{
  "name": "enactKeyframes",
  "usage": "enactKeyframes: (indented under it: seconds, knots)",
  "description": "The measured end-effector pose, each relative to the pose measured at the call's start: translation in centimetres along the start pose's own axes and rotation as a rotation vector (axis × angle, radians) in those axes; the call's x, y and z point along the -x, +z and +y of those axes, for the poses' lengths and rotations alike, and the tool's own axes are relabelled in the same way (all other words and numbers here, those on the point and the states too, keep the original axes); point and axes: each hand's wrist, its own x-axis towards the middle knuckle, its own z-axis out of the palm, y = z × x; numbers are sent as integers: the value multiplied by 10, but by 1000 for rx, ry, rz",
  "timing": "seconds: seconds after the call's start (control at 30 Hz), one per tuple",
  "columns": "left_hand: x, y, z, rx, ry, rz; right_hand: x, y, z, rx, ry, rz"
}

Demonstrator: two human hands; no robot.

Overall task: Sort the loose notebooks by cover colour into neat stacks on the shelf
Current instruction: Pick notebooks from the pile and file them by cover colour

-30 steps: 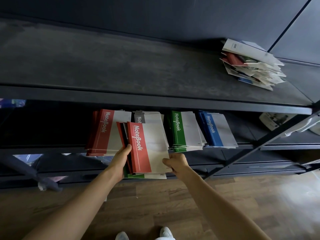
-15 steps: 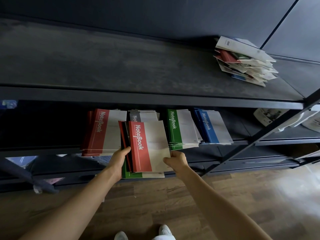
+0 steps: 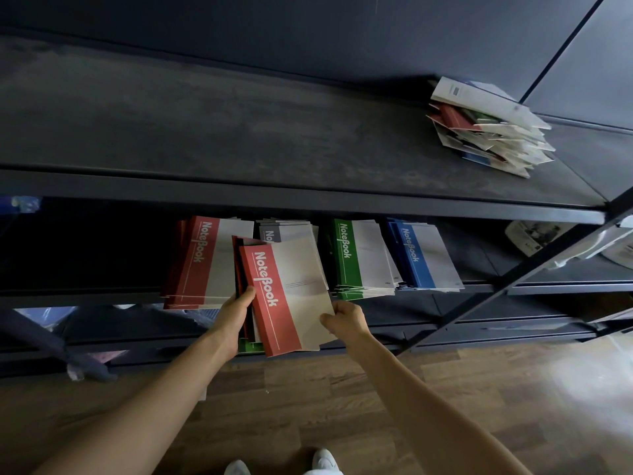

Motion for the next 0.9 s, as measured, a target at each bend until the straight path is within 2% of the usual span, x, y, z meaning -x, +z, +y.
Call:
enactKeyframes:
  seconds: [0.3, 0.63, 0.9]
  knots:
    - [0, -8, 1, -1, 60, -42, -3, 5, -5, -11, 72, -39]
    - [2, -39, 8, 127, 32, 96, -17, 20, -27, -9, 8, -5]
    - [5, -95, 3, 336, -20, 196, -30, 71, -66, 45, -8, -39]
